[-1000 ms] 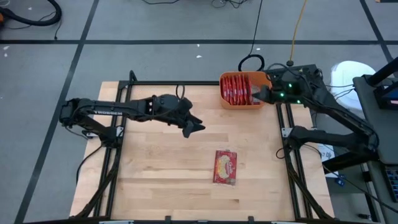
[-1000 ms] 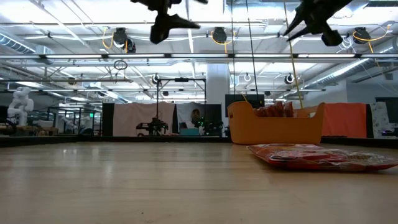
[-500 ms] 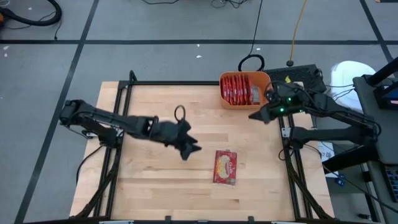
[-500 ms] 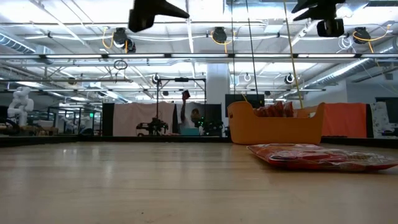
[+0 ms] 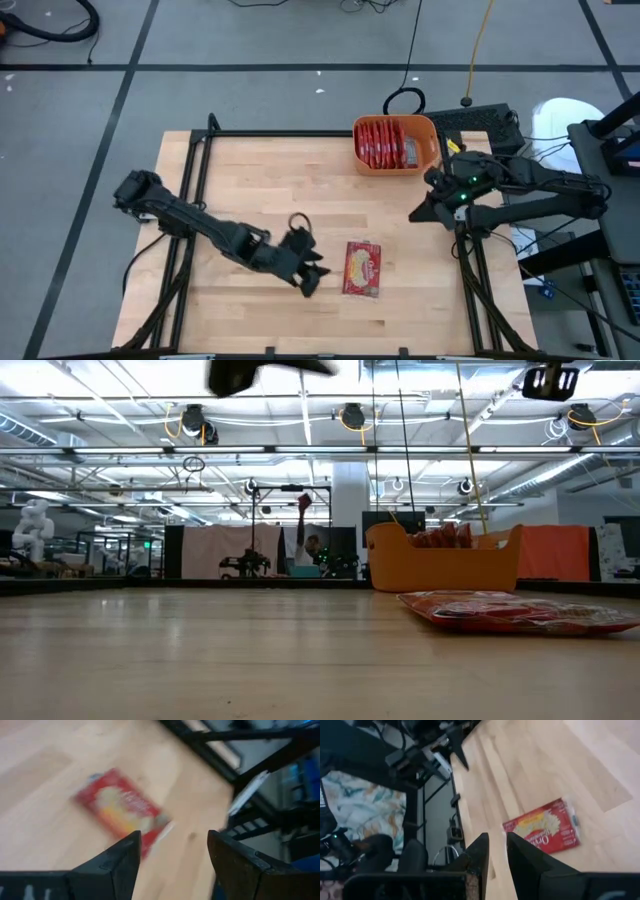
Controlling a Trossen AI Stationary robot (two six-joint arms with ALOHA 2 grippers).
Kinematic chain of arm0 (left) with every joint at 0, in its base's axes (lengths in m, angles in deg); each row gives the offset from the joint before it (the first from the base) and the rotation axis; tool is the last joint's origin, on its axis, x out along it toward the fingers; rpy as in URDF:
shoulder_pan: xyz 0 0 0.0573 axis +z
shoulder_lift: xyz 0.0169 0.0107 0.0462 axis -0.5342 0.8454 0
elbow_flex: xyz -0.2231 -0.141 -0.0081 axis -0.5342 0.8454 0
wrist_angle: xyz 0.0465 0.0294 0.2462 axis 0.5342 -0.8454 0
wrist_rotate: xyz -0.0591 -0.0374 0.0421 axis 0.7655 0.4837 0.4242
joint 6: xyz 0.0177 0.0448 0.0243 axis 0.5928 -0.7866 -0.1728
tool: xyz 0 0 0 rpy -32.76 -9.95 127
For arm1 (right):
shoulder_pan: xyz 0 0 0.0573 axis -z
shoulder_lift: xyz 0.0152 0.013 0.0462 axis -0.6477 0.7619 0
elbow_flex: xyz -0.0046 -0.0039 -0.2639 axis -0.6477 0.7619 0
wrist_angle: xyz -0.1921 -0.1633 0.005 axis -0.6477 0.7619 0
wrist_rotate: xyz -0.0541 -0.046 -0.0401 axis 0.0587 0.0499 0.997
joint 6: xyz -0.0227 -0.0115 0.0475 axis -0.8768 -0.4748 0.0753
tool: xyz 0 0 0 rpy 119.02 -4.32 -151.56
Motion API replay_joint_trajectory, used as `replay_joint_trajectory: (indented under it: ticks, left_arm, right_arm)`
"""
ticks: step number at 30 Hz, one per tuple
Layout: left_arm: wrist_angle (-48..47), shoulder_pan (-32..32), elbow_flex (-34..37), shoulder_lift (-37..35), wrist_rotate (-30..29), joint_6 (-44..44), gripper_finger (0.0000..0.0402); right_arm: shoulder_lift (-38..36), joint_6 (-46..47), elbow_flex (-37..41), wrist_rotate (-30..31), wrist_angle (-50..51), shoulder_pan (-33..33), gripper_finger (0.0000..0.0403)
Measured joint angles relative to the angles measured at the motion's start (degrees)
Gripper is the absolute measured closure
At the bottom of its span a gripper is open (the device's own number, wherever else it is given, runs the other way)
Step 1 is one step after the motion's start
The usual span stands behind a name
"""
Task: Sort popcorn bags into baskets
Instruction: Put the red popcorn bag into the orange bin
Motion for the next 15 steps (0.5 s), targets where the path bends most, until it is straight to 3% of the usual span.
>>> replay_joint_trajectory:
  ticks: [9, 15]
  left_arm:
    - [-4.1, -0.3, -16.9, 17.5, 0.4, 1.4, 0.017]
    - [-8.8, -0.8, -24.0, 25.5, 0.8, 3.2, 0.017]
  right_arm:
    - [-1.9, -3.3, 0.0, 0.2, 2.8, -3.0, 0.0342]
    - [-2.0, -4.2, 0.0, 0.2, 4.2, -3.0, 0.0342]
